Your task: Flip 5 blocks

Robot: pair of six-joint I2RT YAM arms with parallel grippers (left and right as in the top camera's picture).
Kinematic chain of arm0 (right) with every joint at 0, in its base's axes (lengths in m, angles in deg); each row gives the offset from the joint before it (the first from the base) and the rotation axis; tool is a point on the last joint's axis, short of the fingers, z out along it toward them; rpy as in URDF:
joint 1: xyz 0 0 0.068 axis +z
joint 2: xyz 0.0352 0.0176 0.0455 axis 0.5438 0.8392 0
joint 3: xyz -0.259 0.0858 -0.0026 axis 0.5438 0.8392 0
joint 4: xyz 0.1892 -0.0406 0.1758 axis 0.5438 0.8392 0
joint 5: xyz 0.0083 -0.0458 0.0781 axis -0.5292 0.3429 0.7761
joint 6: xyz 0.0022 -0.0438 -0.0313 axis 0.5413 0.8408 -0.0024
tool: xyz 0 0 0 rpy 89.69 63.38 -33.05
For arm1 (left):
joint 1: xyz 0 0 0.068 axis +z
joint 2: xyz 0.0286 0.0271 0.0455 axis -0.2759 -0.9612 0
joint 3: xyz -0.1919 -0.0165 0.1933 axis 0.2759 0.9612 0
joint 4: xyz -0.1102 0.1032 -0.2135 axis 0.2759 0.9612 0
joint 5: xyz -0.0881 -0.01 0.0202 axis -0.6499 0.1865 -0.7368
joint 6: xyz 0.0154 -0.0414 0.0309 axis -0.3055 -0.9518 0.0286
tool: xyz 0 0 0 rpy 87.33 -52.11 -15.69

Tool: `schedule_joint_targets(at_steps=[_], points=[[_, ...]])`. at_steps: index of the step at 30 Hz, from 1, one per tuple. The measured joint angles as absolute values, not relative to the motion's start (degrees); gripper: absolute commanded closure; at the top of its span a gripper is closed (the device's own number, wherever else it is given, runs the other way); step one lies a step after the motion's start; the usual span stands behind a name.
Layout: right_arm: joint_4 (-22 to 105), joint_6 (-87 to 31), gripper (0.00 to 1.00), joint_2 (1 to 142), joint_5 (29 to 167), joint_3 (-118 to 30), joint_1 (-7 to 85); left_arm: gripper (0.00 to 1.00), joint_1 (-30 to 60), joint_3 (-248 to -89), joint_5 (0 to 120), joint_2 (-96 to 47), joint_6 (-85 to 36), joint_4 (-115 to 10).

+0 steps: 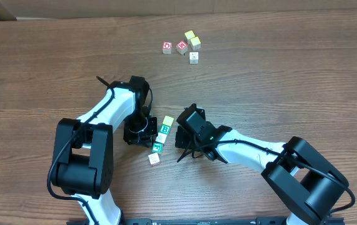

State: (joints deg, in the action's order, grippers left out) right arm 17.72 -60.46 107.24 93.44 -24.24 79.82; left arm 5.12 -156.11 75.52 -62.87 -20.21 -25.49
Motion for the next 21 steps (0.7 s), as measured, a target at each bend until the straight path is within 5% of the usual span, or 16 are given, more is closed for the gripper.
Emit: schedule_joint_targets(at_steps=[14,21], points=[[26.4,-59.1,0.96,105.0,93.4,-25.2,79.8,0.96,6.6,-156.2,75.8,-61.0,-20.2,-24.9],[29.1,-58.7,0.95,103.7,93.2,-25.3,79.8,0.96,6.9,-156.9,79.4,-54.1,-21.7,-14.8]])
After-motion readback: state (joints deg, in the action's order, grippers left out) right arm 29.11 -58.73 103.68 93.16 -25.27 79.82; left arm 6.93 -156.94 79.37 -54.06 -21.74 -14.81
